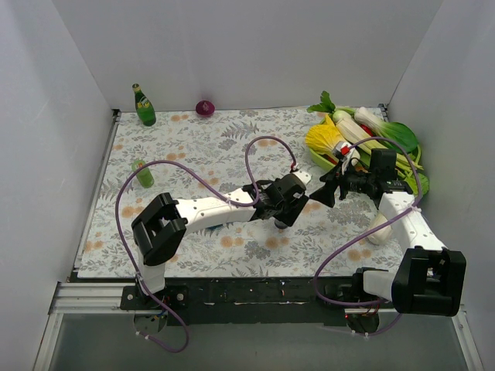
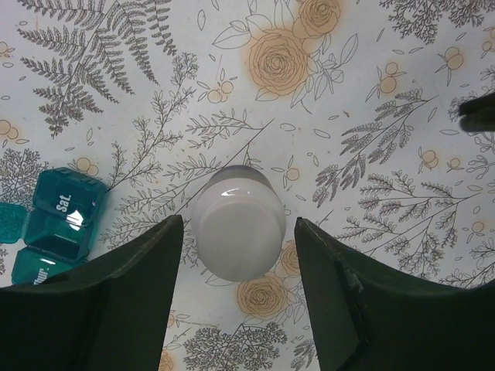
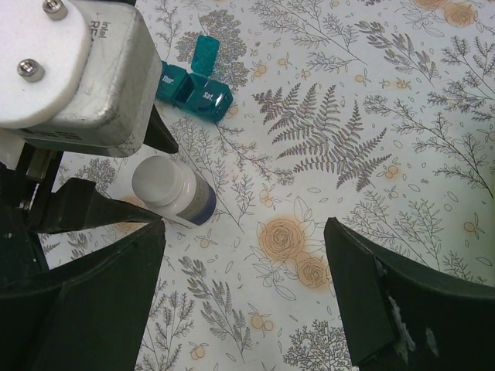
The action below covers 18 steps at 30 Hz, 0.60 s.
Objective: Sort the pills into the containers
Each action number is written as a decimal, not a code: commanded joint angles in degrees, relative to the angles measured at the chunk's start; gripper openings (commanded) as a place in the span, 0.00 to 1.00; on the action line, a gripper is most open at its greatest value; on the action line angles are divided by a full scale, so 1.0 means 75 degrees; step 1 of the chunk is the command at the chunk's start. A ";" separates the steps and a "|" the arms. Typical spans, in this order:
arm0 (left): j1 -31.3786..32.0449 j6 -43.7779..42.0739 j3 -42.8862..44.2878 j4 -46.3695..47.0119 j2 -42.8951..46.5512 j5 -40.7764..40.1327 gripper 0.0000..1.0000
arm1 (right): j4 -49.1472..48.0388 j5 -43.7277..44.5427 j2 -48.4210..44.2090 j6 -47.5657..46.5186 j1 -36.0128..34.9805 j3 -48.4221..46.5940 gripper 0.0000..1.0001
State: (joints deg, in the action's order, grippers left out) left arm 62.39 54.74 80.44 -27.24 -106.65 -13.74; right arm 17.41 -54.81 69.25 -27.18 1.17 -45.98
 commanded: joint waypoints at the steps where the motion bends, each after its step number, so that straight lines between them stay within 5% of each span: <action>1: 0.0048 0.0061 0.0348 -0.0070 0.0041 -0.0032 0.57 | -0.0142 -0.0192 -0.0023 -0.0056 0.0043 0.0036 0.91; 7: 0.0037 0.0037 0.0454 -0.0223 -0.0088 -0.0008 0.46 | 0.0057 -0.0216 0.0024 -0.0278 0.0043 -0.0046 0.91; 15: 0.0048 0.0026 0.0501 -0.0445 -0.0100 0.0039 0.53 | 0.0666 -0.0204 0.0223 -0.0887 0.0020 -0.0315 0.91; 18: 0.0037 0.0060 0.0489 -0.0469 -0.0007 -0.0020 0.40 | 0.0912 -0.0111 0.0270 -0.1145 -0.0062 -0.0409 0.92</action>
State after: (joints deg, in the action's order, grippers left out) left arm 62.39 54.98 82.30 -29.52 -108.01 -13.47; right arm 21.04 -54.81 70.98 -32.08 1.13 -46.09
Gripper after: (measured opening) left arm 0.474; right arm 0.915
